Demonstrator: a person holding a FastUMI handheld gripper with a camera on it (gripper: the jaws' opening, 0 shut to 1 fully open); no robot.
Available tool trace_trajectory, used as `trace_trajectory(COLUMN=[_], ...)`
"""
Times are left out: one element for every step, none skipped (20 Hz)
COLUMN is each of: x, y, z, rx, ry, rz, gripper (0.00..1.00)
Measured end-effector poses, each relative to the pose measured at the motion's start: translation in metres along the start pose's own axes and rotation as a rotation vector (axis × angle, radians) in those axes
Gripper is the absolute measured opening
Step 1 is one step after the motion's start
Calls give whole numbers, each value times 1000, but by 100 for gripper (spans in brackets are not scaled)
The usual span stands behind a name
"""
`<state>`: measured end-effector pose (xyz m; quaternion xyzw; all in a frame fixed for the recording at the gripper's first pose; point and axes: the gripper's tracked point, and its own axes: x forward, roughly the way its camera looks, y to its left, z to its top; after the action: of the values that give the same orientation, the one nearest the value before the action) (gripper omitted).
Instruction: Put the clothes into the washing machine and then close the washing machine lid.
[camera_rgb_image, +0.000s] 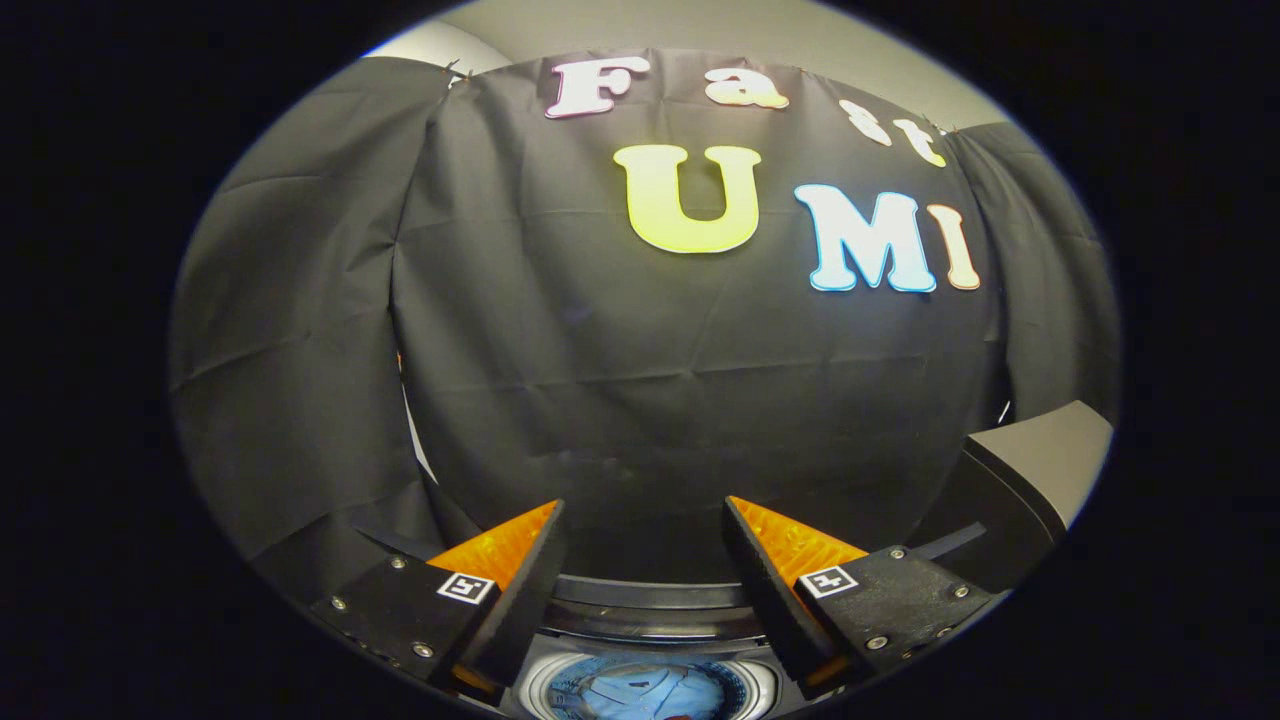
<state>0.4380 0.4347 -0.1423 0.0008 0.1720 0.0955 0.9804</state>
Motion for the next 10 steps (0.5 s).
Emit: trace_trajectory(x=[-5,-11,-16,-22,-28,-33,-37,-41,-44,-47], y=[1,2,3,3,3,5,6,7,8,7], z=[-2,-5,-7,-10,-13,-16,-19,-22,-24,-27], rx=[-1,-2,-3,-2,-1,-3,-4,-6,-7,-6], ry=[-3,-8,-12,-11,-12,-11,-14,-18,-23,-23], rz=[-1,-1,-1,-1,0,0,2,3,5,7], gripper=[95,95,95,95,95,95,95,95,95,95])
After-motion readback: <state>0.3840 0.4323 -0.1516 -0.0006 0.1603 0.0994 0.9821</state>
